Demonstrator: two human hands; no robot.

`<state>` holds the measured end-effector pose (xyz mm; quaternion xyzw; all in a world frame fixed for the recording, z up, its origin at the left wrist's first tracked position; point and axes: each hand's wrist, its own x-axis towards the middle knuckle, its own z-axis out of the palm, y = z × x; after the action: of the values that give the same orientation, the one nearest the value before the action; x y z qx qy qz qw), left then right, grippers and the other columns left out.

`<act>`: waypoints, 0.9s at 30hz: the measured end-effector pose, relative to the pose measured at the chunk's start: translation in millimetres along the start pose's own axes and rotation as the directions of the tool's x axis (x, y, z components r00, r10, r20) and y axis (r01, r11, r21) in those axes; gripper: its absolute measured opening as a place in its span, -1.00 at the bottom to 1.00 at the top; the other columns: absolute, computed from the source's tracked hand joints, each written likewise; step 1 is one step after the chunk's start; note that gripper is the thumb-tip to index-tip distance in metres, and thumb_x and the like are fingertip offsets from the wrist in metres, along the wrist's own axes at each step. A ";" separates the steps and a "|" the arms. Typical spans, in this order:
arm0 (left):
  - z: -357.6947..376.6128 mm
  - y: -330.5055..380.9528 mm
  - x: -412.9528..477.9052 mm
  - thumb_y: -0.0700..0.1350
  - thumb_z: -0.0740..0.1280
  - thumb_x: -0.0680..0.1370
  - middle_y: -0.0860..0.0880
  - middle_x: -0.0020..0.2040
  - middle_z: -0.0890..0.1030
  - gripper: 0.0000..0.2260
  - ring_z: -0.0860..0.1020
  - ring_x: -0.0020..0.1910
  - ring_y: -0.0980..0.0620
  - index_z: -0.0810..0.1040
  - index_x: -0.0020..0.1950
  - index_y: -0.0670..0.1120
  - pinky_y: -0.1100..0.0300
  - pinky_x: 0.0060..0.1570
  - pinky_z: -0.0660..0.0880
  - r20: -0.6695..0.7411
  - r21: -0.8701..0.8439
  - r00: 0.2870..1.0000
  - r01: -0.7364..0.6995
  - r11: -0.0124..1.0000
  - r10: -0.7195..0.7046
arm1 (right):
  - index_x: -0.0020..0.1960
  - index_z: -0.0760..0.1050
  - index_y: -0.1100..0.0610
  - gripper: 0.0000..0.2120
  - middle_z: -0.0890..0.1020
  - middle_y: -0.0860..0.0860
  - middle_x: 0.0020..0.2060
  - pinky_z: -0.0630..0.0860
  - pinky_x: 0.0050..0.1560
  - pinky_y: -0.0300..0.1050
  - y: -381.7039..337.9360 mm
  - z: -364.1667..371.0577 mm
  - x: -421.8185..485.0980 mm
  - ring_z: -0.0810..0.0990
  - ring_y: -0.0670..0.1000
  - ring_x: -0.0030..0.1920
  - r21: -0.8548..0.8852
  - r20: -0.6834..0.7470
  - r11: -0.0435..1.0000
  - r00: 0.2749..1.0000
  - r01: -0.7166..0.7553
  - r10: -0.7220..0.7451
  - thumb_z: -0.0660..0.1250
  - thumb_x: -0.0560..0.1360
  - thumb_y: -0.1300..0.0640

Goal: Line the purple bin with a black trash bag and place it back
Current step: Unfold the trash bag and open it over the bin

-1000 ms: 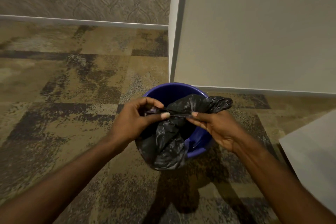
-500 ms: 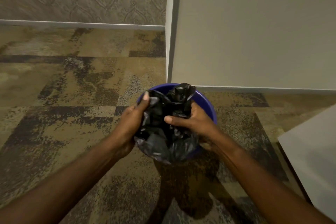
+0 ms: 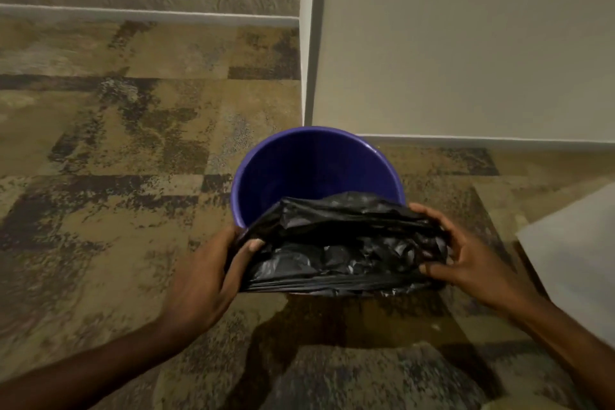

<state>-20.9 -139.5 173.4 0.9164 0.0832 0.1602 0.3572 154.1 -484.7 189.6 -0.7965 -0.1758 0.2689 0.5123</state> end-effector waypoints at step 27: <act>26.3 -68.5 204.9 0.13 0.31 0.65 -0.20 0.05 0.68 -0.65 0.65 -0.03 -0.15 0.58 0.17 -0.16 -0.02 -0.06 0.56 0.161 -0.232 0.919 0.391 0.891 -0.361 | 0.22 0.51 0.16 -0.49 0.60 0.19 0.23 0.64 0.10 0.05 10.8 -43.6 92.5 0.61 0.19 0.18 0.498 0.332 0.805 0.928 -0.323 0.167 0.44 0.34 0.48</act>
<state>177.4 -51.3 156.5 0.8358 0.2170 0.0453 0.5023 254.1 -469.2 171.2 -0.5891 -0.0555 0.4788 0.6486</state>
